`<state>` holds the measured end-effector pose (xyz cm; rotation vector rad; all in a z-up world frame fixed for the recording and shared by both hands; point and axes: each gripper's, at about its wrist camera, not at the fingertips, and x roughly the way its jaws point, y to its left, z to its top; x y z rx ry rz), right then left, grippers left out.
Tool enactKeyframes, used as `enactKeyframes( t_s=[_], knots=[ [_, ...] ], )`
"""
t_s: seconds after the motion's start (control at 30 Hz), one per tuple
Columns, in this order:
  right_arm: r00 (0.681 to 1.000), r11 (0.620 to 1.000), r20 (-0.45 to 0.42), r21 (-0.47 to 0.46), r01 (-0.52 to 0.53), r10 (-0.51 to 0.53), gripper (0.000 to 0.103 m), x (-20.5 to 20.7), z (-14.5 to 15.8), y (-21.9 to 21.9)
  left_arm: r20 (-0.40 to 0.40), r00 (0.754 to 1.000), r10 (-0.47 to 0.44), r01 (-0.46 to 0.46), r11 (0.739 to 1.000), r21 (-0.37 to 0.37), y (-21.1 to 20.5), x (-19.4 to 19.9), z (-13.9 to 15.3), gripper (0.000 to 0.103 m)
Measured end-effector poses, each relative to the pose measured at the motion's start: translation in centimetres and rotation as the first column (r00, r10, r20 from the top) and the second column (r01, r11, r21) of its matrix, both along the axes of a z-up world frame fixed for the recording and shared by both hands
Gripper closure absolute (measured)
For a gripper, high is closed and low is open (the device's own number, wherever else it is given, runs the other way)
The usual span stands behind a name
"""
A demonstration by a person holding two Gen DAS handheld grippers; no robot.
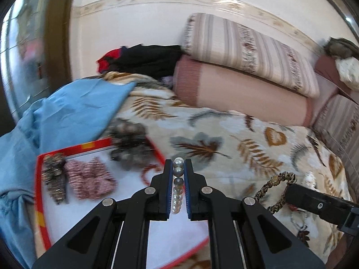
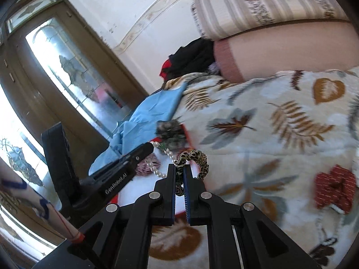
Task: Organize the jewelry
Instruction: 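Carry the pearl bracelet and gold chain bracelet over the red tray with both tools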
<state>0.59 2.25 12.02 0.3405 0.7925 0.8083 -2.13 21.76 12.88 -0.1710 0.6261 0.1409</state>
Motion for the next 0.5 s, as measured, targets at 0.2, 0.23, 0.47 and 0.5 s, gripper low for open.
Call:
enactKeyframes(
  t_s=[0.2, 0.23, 0.47, 0.5],
  knots=[
    [0.998, 0.998, -0.022, -0.028, -0.051, 0.051, 0.096, 1.0, -0.3, 6.1, -0.053, 0.991, 0.125, -0.125, 0.992, 0.004, 5.2, -0.7, -1.2, 0.094],
    [0.998, 0.997, -0.027, -0.037, -0.063, 0.062, 0.096, 1.3, -0.5, 7.3, -0.064, 0.988, 0.142, -0.142, 0.990, 0.004, 5.9, -0.8, -1.4, 0.094],
    [0.995, 0.994, -0.062, -0.074, -0.085, 0.081, 0.095, 3.1, -2.1, 13.6, -0.149, 0.963, 0.227, -0.228, 0.974, 0.006, 9.5, -1.3, -3.5, 0.094],
    [0.994, 0.993, -0.068, -0.077, -0.089, 0.084, 0.095, 3.4, -2.4, 14.3, -0.159, 0.960, 0.231, -0.233, 0.972, 0.004, 9.7, -1.3, -3.8, 0.094]
  ],
)
